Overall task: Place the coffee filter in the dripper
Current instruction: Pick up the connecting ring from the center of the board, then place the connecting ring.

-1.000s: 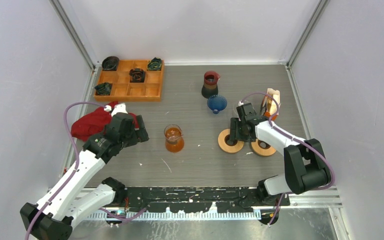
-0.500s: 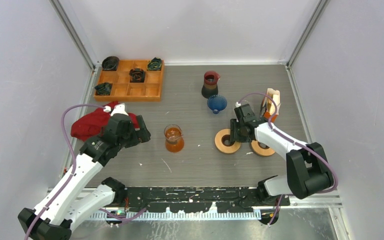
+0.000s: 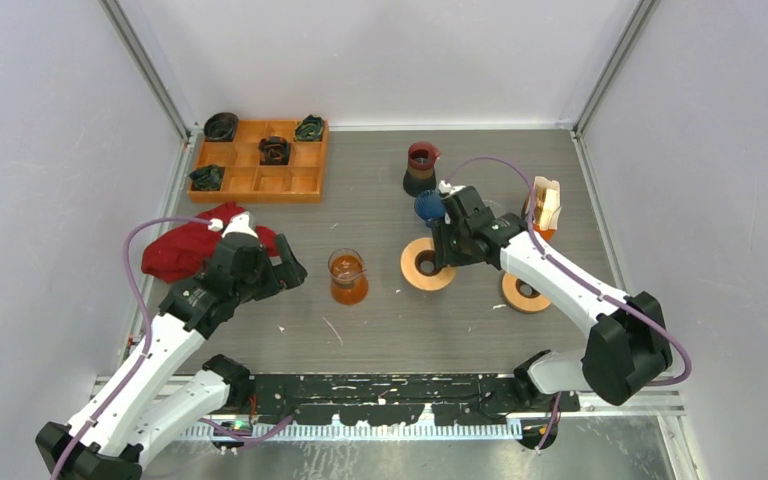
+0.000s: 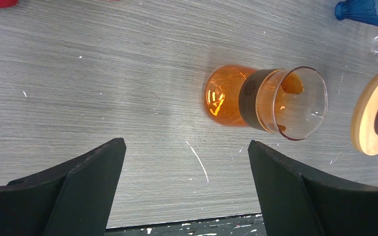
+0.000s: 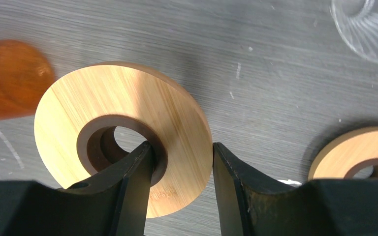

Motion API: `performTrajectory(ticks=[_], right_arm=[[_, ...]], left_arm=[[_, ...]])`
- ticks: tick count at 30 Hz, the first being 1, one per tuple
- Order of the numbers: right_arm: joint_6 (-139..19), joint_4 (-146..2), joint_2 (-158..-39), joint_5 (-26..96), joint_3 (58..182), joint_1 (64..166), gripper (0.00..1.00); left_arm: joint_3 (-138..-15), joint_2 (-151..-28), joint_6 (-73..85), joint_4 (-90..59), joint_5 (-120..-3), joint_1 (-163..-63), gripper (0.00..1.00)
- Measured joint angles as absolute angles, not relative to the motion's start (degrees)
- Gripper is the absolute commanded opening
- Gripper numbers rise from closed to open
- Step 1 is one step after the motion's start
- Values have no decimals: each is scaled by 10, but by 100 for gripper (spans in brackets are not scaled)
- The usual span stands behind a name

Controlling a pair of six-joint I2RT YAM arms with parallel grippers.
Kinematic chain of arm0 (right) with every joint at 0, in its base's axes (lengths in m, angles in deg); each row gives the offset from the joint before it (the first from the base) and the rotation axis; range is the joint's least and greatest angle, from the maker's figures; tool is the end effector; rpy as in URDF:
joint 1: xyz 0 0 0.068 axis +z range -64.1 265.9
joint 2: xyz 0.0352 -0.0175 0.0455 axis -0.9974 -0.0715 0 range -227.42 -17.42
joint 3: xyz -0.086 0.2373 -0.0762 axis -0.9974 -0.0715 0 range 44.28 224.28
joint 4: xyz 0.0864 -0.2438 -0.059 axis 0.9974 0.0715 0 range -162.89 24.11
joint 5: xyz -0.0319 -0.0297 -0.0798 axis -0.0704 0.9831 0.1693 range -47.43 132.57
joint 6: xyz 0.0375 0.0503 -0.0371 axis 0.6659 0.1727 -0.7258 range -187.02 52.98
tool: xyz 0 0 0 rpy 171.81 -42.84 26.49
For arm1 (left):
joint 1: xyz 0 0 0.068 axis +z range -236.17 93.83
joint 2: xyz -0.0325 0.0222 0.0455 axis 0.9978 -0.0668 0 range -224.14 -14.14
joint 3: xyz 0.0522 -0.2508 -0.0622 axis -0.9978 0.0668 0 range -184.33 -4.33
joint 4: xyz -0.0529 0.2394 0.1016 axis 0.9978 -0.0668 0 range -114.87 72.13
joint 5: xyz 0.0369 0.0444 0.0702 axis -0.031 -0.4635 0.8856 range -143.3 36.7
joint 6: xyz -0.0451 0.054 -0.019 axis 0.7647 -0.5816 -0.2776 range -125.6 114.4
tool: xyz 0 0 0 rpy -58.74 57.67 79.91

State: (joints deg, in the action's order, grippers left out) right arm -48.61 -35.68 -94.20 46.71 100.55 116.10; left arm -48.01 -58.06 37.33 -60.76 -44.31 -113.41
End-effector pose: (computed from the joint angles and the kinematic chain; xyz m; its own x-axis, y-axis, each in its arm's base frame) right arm 0.2511 0.1409 0.2165 -0.8412 -0.1251 -0.5260 -0.2136 0.9706 0.1108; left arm 0.1678 -0.0757 0.2574 -0.6839 -0.4046 -0.6071 -0.1574 0.8944 -0.4187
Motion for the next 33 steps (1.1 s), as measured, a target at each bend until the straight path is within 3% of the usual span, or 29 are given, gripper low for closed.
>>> performTrajectory(ticks=[17, 33], right_arm=[[-497, -303, -1070, 467, 1253, 1303, 39], [-515, -280, -1190, 464, 1360, 1372, 42]], left_arm=[[-477, -540, 390, -617, -443, -1134, 99], [-485, -495, 390, -642, -424, -1134, 99]])
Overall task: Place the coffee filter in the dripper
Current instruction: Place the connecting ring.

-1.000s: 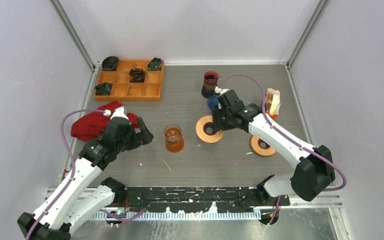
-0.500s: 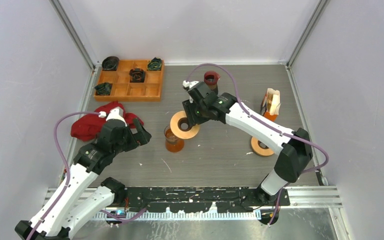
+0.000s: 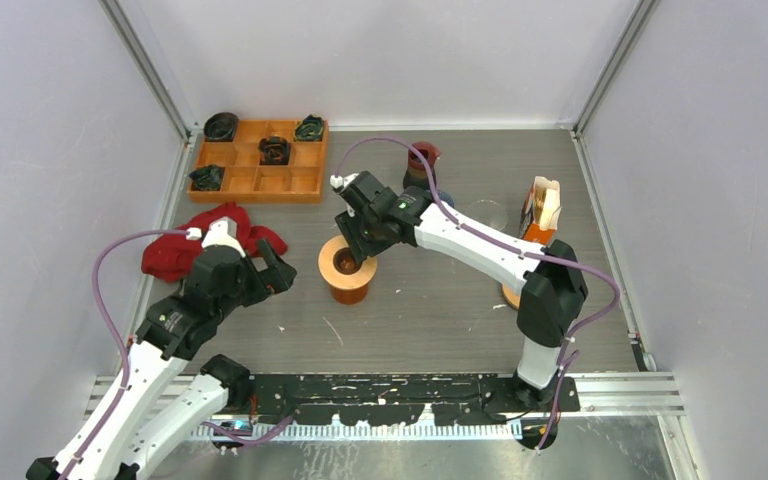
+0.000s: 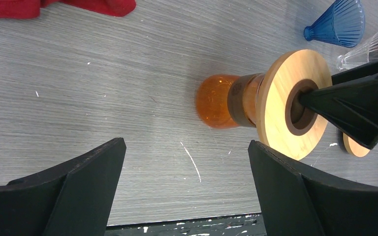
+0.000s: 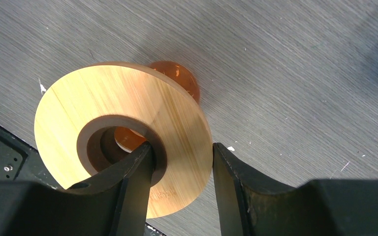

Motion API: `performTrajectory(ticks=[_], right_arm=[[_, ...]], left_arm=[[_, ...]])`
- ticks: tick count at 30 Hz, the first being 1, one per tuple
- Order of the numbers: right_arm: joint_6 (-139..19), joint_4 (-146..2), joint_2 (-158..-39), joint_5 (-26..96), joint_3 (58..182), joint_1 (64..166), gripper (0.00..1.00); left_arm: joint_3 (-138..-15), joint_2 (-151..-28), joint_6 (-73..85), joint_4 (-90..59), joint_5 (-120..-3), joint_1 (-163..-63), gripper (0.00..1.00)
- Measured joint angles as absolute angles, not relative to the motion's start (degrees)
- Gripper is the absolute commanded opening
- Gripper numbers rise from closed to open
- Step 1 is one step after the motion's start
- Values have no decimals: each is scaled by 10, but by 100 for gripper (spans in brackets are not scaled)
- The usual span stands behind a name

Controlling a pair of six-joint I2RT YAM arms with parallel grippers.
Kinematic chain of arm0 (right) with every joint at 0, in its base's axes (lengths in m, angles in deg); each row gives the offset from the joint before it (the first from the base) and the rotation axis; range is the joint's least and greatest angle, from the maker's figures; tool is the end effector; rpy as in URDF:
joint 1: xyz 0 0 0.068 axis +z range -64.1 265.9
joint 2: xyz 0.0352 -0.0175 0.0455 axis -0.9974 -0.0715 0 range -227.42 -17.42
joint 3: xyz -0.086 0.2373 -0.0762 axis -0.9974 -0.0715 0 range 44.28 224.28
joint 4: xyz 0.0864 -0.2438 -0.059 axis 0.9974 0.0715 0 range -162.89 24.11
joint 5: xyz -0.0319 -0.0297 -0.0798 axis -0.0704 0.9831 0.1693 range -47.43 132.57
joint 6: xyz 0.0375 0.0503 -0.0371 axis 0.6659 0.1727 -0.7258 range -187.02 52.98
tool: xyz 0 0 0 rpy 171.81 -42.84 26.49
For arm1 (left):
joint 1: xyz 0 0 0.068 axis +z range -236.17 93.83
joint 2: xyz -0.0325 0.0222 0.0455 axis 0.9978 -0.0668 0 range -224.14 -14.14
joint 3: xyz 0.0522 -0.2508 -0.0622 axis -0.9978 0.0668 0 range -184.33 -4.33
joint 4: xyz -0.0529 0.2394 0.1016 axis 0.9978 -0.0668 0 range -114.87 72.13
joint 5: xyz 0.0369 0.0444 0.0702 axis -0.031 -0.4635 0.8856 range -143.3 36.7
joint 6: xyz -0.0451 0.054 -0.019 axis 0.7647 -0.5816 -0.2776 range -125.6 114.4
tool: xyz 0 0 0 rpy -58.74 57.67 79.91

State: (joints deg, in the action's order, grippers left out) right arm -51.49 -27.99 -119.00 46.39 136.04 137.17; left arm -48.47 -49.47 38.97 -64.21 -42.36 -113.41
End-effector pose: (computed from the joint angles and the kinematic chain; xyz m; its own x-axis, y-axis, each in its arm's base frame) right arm 0.2562 0.3128 0.2697 -0.6941 -0.4384 -0.5710 -0.5900 0.8009 0.1023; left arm 0.1434 -0.0609 0.2767 -0.6073 -0.4623 -0.6461 -0.1555 0.8667 -0.4740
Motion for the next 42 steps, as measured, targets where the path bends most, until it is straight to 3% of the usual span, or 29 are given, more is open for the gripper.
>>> performTrajectory(ticks=[10, 33, 42], right_arm=[[-519, -272, -1213, 466, 1371, 1372, 45], [-519, -272, -1228, 469, 1397, 1375, 70], [-518, -292, -1147, 504, 1355, 1375, 83]], left_arm=[[-485, -494, 390, -645, -424, -1134, 99], [-485, -500, 386, -645, -440, -1134, 99], [-523, -530, 352, -656, -448, -1134, 99]])
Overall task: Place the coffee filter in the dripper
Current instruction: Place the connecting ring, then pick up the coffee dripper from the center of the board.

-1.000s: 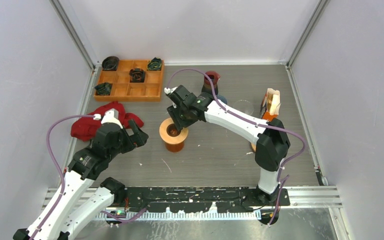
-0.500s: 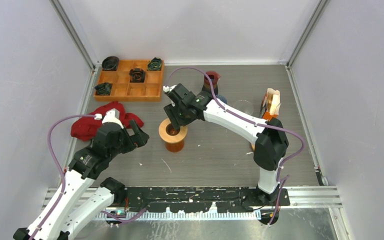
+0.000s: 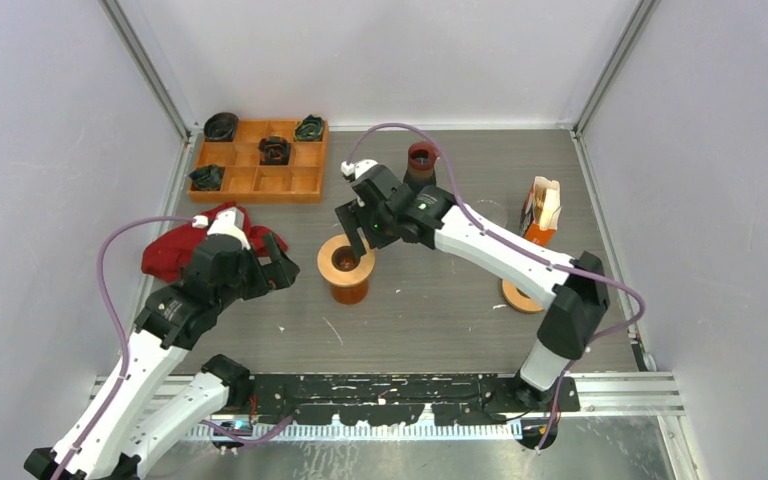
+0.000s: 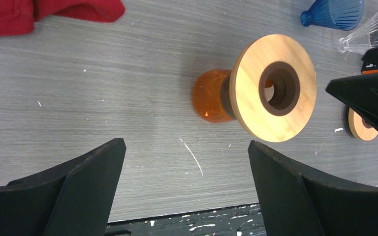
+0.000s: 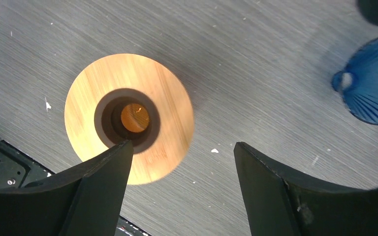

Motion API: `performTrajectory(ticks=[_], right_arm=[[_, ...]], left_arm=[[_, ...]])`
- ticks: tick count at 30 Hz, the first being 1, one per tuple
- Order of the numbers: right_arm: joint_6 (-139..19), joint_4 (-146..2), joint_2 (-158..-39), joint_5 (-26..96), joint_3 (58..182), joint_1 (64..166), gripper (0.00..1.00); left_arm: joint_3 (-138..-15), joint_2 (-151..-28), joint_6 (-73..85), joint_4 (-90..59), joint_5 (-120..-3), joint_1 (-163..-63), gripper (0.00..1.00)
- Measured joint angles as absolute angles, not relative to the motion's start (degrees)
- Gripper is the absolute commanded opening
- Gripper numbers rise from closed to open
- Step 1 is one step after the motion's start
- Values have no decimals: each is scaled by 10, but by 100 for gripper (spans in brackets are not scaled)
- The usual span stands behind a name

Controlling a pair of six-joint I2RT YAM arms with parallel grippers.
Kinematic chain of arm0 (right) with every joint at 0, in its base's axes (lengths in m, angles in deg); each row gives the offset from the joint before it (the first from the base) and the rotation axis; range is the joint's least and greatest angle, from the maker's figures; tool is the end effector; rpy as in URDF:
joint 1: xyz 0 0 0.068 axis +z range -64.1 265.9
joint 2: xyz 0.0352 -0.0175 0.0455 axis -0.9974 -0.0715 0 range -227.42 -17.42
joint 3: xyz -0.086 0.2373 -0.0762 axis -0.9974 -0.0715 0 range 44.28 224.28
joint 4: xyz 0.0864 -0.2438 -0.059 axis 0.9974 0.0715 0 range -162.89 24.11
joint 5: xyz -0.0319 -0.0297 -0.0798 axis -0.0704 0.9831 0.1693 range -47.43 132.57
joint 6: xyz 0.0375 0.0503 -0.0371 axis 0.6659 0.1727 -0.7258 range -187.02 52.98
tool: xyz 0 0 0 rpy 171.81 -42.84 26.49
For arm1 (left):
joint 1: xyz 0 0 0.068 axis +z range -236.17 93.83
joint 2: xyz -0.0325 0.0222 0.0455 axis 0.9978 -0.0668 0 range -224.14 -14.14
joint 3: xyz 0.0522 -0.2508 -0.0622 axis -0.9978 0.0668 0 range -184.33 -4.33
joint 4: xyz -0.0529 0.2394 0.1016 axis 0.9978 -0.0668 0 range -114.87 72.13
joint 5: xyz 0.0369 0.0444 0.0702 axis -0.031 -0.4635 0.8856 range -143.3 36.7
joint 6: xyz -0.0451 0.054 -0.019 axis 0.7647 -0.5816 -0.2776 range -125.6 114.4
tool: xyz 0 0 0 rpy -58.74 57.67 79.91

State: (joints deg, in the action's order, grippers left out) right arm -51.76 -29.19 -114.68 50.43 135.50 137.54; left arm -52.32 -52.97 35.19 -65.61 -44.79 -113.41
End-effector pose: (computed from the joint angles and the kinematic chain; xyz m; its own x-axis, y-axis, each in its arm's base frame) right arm 0.2503 0.3027 0.2971 -0.6469 -0.3972 -0.6509 -0.5718 0.8174 0.0695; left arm 0.1490 -0.0666 0.2884 -0.6483 -0.3929 -0.6522 -0.0975 0.8923 -0.4407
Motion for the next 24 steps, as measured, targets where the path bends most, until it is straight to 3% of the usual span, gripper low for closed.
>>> performTrajectory(ticks=[6, 10, 20, 24], right_arm=[[-517, -307, -1069, 549, 1308, 1350, 84], [-517, -331, -1031, 559, 1259, 1280, 84], [-521, -400, -1023, 531, 1177, 1133, 83], [-523, -437, -1039, 508, 1176, 1090, 78]], left_arm=[[-584, -568, 297, -674, -448, -1134, 99], [-622, -609, 251, -685, -448, -1134, 99], [-673, -679, 157, -684, -454, -1134, 99], [-673, -679, 130, -667, -445, -1134, 99]])
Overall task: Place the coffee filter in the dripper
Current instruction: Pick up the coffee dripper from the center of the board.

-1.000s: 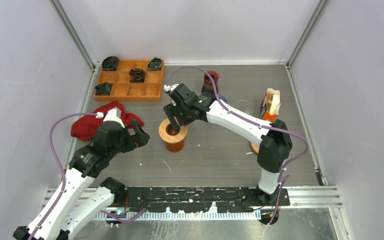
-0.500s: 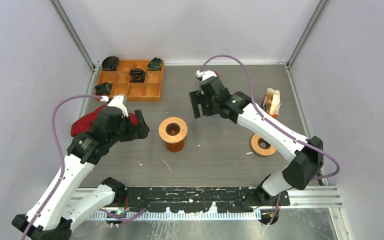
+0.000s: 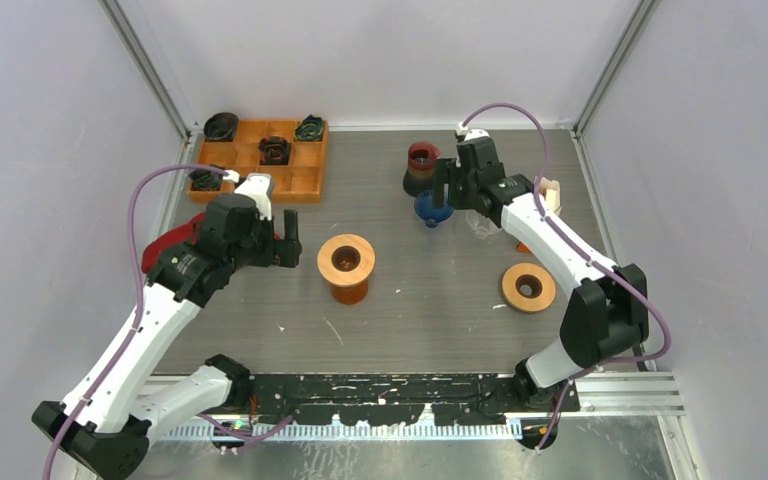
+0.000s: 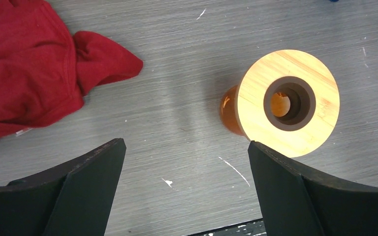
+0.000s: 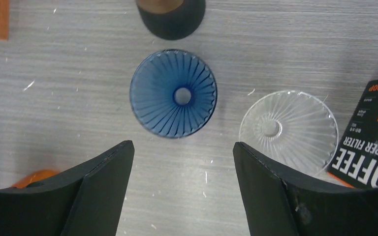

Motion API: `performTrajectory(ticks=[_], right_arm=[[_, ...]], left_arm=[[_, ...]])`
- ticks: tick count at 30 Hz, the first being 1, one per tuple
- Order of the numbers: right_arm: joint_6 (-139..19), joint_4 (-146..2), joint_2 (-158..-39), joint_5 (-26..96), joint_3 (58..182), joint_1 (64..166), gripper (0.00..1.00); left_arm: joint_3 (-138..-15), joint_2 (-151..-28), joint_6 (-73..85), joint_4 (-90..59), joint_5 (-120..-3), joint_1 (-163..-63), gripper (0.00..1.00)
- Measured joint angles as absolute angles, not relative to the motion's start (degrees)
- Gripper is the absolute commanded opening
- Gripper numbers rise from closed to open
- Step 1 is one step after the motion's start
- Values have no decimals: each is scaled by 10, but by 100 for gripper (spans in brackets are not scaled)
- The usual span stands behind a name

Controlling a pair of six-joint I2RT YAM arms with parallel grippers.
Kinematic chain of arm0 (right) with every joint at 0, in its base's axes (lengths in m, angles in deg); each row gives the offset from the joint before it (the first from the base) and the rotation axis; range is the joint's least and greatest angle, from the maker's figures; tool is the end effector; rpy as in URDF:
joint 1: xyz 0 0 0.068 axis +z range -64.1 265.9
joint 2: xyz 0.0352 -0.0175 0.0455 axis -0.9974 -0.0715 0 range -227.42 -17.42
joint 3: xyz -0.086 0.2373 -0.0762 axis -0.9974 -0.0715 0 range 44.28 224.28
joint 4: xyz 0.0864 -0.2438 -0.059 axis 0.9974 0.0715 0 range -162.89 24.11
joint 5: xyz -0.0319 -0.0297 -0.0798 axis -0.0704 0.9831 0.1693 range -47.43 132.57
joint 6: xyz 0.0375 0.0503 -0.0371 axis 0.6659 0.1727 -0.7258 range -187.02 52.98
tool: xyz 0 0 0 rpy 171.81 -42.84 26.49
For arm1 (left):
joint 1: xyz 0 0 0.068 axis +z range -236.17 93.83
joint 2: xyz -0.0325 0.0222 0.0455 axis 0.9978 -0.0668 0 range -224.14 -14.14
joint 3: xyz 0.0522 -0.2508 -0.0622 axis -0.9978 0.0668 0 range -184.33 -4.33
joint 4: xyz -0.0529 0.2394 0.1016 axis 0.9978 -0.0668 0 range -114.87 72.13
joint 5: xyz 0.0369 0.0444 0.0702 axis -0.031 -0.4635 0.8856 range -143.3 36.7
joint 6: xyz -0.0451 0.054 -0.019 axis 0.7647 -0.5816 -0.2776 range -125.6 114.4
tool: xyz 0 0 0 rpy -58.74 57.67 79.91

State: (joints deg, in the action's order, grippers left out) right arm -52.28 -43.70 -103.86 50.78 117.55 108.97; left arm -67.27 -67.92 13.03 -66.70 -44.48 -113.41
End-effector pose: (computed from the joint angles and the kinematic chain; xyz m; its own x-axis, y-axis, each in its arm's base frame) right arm 0.3341 0.1327 0.2789 -0.6735 -0.0131 -0.7391 -0.1235 0.9878 0.0950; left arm 0.1902 -0.0875 0.3322 -0.6488 -0.0210 -0.7607 0.1477 0.9771 -0.1530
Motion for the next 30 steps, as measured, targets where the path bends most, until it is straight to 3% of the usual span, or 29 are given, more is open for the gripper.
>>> performTrajectory(ticks=[8, 20, 30], right_arm=[[-522, -489, -1117, 466, 1177, 1043, 64], [-521, -514, -1211, 428, 1200, 1022, 52], [-517, -522, -1236, 409, 1206, 1019, 19]], left_arm=[[-612, -649, 95, -638, -444, -1122, 99], [-598, -619, 87, -624, -440, -1108, 99], [-595, -619, 87, -622, -439, -1105, 99]])
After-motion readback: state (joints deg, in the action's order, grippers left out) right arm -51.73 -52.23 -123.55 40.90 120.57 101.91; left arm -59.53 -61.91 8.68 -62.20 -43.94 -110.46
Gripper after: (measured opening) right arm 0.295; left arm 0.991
